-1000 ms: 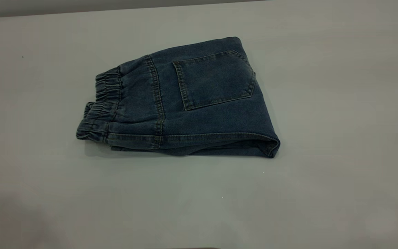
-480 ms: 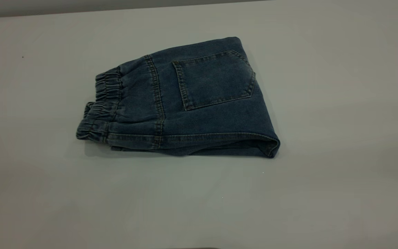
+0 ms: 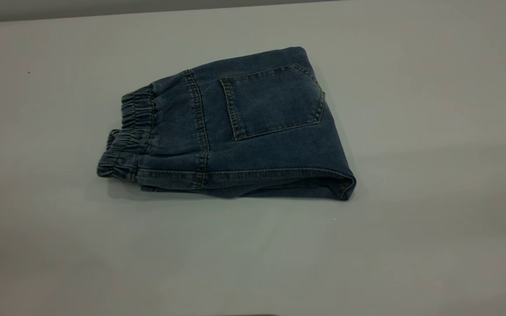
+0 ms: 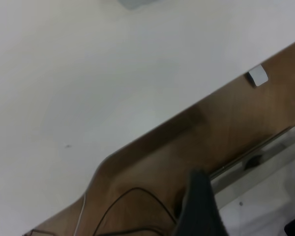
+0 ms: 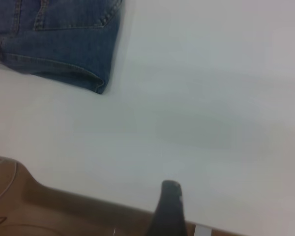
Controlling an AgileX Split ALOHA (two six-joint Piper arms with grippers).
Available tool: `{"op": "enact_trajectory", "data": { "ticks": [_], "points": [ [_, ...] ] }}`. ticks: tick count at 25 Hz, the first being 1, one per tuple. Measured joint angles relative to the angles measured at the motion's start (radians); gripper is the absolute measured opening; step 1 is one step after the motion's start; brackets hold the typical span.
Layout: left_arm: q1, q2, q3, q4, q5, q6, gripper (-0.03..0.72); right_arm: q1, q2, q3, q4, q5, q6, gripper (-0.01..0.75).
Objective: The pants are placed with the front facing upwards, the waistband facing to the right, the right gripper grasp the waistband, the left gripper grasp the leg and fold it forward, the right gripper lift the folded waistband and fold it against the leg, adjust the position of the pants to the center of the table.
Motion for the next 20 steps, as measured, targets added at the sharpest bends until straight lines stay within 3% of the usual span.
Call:
{"op": "enact_trajectory", "data": {
  "ticks": [15,20],
  "points": [
    [0.001,-0.009,0.002,0.000,-0.009,0.002,0.464,0.000,-0.005,0.002,0.000,0.000,0.004,0.573],
    [0.102,-0.088,0.002,0.000,-0.009,0.002,0.464,-0.027,-0.046,0.002,0.000,-0.001,0.004,0.573]
  ]
}}
